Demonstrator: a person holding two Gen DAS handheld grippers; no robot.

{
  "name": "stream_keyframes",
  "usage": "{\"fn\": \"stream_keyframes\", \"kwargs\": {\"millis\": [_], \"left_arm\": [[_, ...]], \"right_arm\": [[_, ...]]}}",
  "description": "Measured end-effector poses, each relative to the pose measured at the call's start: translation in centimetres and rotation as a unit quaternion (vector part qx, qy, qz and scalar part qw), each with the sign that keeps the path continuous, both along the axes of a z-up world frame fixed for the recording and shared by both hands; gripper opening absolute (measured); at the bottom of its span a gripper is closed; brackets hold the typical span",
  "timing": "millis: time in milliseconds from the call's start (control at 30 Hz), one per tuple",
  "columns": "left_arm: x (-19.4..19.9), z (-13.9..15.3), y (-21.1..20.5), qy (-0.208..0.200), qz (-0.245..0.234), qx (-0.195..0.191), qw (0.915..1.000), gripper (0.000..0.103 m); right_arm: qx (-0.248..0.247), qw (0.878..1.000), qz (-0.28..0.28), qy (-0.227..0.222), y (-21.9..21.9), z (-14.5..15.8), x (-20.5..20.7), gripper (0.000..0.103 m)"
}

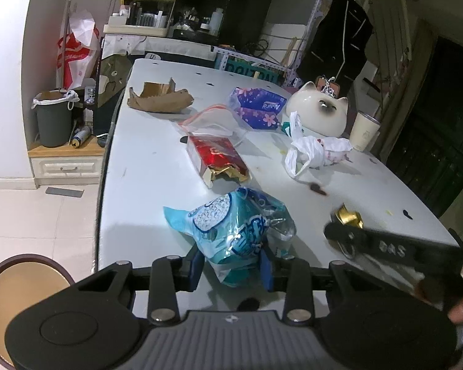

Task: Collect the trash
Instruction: 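Grasp the blue-and-white snack bag with the left tool while the right tool grasps the gold foil wrapper, then carry the blue bag and gold wrapper with both tools over the wastebasket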

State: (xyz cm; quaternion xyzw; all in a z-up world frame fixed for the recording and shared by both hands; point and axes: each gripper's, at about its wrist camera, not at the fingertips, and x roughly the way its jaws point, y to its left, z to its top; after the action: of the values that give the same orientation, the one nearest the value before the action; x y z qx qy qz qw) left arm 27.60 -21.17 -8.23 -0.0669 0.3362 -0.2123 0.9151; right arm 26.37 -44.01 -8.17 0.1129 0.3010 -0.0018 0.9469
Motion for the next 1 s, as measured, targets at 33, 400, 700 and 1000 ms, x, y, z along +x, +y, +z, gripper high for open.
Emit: {"fn": "stream_keyframes", "kwargs": {"millis": [33,400,700,1000], "left_arm": [[-0.3,0.1,0.2,-0.002,0.001,-0.001,1.0,0.037],[-4.1,1.7,2.6,-0.03,0.002,0.009,0.9995,0.037],[-7.5,2.3,4.3,-0.045,-0.003,0.016,0.9988,0.036],[-10.3,3.1,6.3,-0.063,0.007,0.021,0.9978,0.036]], "right_arm": [[0.001,1.0,0.0,-0.002,0.3,0.2,-0.8,0.036],[-0.001,1.0,-0.009,-0.013,2.6,1.3,-6.6,0.023],[-0.012,0.999,-0.021,-0.029,4.8,2.3,-11.0,0.023],[-0.045,0.997,-0.029,-0.054,7.1,3.8,-14.7,0.023]]}}
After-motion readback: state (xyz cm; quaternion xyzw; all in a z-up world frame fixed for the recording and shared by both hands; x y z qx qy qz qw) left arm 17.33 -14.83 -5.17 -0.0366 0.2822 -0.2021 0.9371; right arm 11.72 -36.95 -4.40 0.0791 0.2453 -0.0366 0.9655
